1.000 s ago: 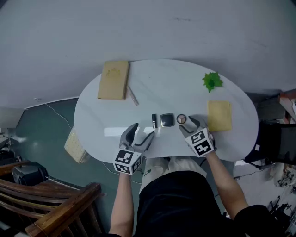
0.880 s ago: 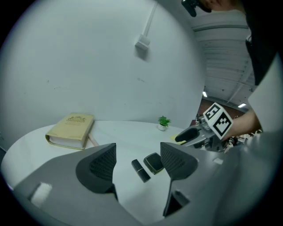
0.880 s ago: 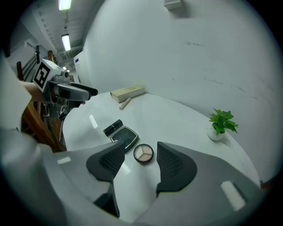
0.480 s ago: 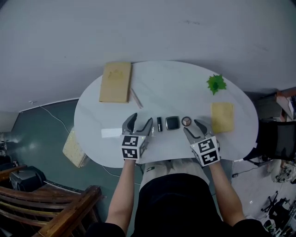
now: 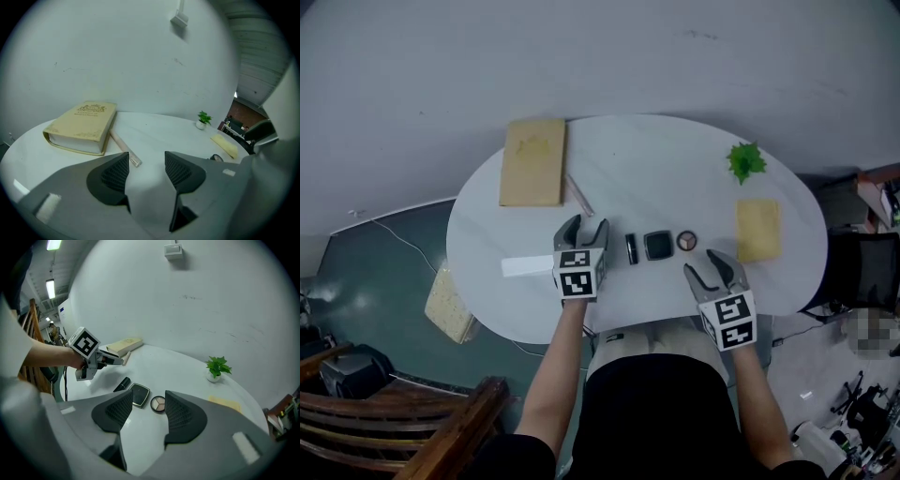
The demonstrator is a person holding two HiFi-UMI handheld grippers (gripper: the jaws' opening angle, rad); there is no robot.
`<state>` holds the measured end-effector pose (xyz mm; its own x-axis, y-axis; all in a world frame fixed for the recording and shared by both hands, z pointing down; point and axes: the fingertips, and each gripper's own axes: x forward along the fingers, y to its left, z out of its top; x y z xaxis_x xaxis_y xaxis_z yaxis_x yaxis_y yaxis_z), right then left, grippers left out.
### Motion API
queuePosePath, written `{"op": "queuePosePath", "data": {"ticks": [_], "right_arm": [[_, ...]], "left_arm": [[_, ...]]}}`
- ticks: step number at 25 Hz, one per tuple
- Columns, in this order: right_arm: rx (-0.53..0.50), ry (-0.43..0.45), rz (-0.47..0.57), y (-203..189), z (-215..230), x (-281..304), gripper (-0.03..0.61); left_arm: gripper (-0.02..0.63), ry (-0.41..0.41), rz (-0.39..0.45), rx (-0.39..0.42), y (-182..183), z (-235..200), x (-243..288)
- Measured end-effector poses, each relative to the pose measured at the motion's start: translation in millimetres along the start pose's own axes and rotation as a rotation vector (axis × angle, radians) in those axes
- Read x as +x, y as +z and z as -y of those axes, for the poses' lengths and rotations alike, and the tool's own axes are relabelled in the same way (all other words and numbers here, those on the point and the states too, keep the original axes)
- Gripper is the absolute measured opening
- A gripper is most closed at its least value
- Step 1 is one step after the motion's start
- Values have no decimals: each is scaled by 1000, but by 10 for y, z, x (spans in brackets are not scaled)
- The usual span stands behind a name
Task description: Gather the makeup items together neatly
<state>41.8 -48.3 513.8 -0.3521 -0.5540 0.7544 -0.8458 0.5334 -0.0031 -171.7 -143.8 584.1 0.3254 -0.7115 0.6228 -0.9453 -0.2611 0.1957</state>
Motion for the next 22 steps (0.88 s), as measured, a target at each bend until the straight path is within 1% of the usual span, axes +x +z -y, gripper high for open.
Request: {"op": "queuePosePath", "data": {"ticks": [7,12,15,18,22], "right_arm": [[32,-27,-7,-49,-36,-59,222],[51,-33,-10,-67,-33,-97,222],[52,-41,-17,-105,-12,-113,222],[58,-47,-18,-121,-3,-112,222],[60,-51,-22,-133,-11,-112,222]], "left_arm": [[202,41,-29,-63,-72,-121,188],[187,99,-85,-71,-152,-189,286],[175,127,-97,-68,-161,-216,305],[135,151,-100,-73,-159,-255,311],[100,175,-104,-83,-168,-298,303]]}}
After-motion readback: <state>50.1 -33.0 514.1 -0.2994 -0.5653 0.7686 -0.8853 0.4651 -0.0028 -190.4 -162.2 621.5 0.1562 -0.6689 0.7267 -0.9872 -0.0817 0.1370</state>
